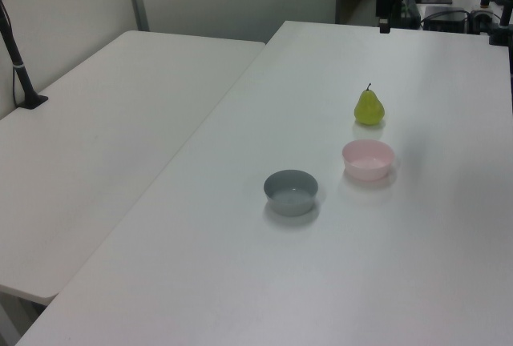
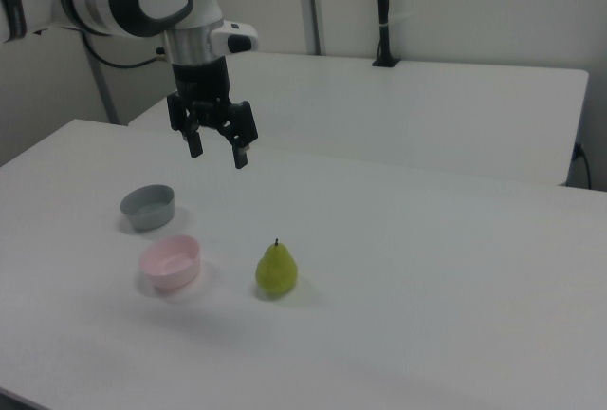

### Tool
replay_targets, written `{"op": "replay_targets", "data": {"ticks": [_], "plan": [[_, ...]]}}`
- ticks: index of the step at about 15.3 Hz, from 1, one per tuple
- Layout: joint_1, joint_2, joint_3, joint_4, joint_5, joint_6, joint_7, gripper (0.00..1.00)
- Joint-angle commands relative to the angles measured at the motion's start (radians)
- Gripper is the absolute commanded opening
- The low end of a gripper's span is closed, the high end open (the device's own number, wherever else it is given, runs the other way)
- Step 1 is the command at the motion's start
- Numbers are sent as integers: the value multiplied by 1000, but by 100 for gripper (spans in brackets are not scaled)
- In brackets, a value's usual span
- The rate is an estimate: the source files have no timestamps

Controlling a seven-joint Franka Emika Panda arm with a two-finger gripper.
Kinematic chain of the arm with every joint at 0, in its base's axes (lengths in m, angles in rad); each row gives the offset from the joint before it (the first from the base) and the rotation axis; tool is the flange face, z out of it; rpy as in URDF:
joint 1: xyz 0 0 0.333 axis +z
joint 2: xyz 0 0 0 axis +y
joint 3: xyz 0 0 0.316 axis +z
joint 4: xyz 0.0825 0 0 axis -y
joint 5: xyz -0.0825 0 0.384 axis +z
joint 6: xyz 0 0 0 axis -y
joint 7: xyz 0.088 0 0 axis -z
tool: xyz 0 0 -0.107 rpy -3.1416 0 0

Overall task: Place the pear in the bowl
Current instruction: 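Move the open gripper toward the yellow-green pear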

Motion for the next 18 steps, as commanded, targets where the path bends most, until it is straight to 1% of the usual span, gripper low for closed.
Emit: {"op": "replay_targets", "data": {"ticks": [1, 3, 6, 13, 15, 18], "plan": [[25, -17, -78, -1, 11, 7, -123, 100], [25, -14, -77, -1, 16, 6, -131, 100], [25, -14, -79, -1, 18, 9, -190, 100], [30, 4, -79, -1, 15, 22, -197, 100], [30, 24, -79, -1, 11, 25, -201, 100], [50, 78, -85, -2, 4, 100, -201, 100]]}}
